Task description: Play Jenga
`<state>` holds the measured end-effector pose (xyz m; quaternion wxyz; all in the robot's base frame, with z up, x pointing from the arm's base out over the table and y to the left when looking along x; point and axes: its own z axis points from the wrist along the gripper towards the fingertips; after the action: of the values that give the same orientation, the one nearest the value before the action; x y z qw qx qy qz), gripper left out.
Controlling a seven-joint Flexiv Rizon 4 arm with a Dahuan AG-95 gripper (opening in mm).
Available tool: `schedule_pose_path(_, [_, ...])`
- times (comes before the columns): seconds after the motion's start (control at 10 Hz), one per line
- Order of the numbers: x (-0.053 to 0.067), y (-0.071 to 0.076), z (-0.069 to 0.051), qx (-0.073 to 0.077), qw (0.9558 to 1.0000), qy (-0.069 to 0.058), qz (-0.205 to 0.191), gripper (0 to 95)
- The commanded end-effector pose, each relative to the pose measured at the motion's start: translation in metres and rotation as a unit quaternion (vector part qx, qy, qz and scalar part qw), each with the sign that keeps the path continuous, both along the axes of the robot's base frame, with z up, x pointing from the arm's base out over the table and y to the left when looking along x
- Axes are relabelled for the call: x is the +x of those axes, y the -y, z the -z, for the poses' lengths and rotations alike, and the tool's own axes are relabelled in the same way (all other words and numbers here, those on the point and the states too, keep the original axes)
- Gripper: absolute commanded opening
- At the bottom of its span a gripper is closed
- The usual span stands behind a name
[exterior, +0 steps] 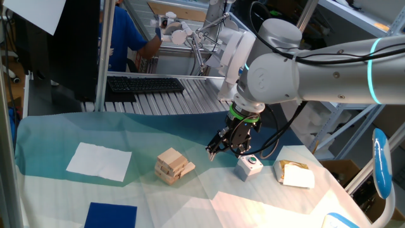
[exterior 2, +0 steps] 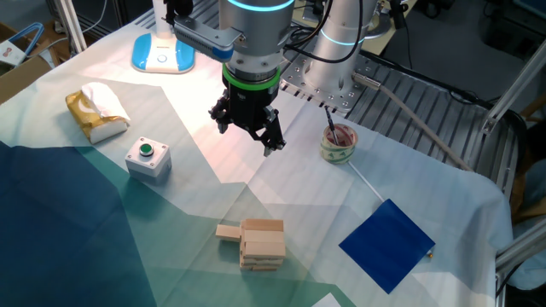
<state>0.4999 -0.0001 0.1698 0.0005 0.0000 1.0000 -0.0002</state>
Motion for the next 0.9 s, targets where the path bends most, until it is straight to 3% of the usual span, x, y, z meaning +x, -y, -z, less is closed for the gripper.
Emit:
schedule_pose_path(0.1, [0.0001,-0.0001,-0.0002,-0.02,0.9891,-0.044,0.139,0.0])
schedule_pose_path(0.9, [0.0002,-0.0001,-0.0002,-0.02,0.989,-0.044,0.14,0.0])
